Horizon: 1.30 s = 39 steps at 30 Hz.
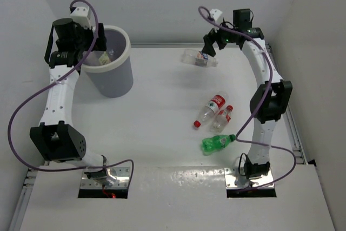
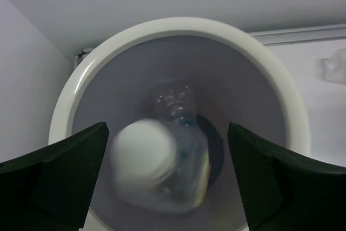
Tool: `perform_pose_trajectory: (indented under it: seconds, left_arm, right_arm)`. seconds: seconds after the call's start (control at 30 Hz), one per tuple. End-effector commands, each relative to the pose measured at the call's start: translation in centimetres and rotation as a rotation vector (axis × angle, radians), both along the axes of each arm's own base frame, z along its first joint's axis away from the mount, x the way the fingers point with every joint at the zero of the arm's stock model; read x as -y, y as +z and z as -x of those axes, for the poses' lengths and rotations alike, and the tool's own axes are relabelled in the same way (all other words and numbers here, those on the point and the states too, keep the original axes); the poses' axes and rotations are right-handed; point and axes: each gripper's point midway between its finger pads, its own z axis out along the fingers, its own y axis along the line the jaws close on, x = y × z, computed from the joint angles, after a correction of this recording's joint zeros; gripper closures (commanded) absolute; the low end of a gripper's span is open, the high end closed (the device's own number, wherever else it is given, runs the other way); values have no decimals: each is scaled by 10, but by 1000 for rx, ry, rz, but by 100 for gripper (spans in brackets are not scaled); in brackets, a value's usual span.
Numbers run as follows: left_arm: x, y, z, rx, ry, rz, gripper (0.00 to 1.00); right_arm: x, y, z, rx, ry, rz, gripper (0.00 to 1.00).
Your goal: Put the plastic bottles in the bin
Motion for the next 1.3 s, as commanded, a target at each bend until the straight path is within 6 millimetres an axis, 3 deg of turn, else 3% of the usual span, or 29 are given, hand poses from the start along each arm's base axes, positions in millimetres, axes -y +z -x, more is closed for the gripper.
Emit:
perform_pose_trajectory:
  seconds: [0.0, 0.07, 0.13, 0.27, 0.37, 0.4, 0.6, 0.67, 0.7, 0.77, 0.8, 0.83, 0.93, 1.07, 1.1, 1.13, 1.23, 1.27]
  left_arm:
    - [24, 50, 1, 124, -117, 60, 0]
    - [38, 55, 6, 133, -168, 90, 0]
    - [44, 59, 8, 140, -179, 99, 0]
    - [52, 63, 11, 147, -188, 108, 0]
    - [57, 59, 11, 138, -198, 110, 0]
    - [62, 59, 11, 136, -205, 120, 0]
    - [66, 50, 11, 118, -213, 123, 0]
    - [70, 45, 11, 106, -222, 126, 0]
    - [70, 41, 10, 97, -221, 127, 0]
    - [68, 41, 10, 98, -212, 125, 0]
    - [68, 36, 10, 87, -212, 127, 0]
    - [68, 36, 10, 88, -214, 118, 0]
    - [68, 36, 10, 88, -214, 118, 0]
    - [72, 36, 10, 88, -223, 118, 0]
    - [72, 36, 10, 88, -223, 118, 0]
    - [72, 36, 10, 88, -223, 118, 0]
    - [75, 40, 13, 97, -246, 113, 0]
    - [75, 40, 13, 97, -246, 113, 0]
  right_arm:
    - [-12, -29, 13, 89, 263, 175, 0]
    - [-13, -58, 8, 71, 307, 210, 0]
    - [-12, -70, -3, 69, 297, 223, 0]
    - [-9, -102, -42, 104, 203, 246, 0]
    - [-4, -117, -62, 121, 148, 265, 0]
    - [1, -112, -68, 136, 137, 263, 0]
    - [9, -140, -84, 178, 127, 292, 0]
    - [12, -144, -88, 184, 117, 291, 0]
    - [12, -160, -88, 163, 128, 301, 0]
    - [11, -160, -93, 175, 130, 307, 0]
    - [10, -172, -94, 164, 139, 313, 0]
    - [11, -168, -98, 180, 137, 317, 0]
    - [11, -195, -94, 159, 177, 350, 0]
    - [12, -206, -94, 171, 179, 353, 0]
    - [10, -200, -98, 180, 178, 345, 2]
    - [9, -215, -93, 137, 184, 339, 9]
    - [4, -197, -88, 144, 202, 315, 25]
    - [1, -203, -78, 116, 221, 297, 30]
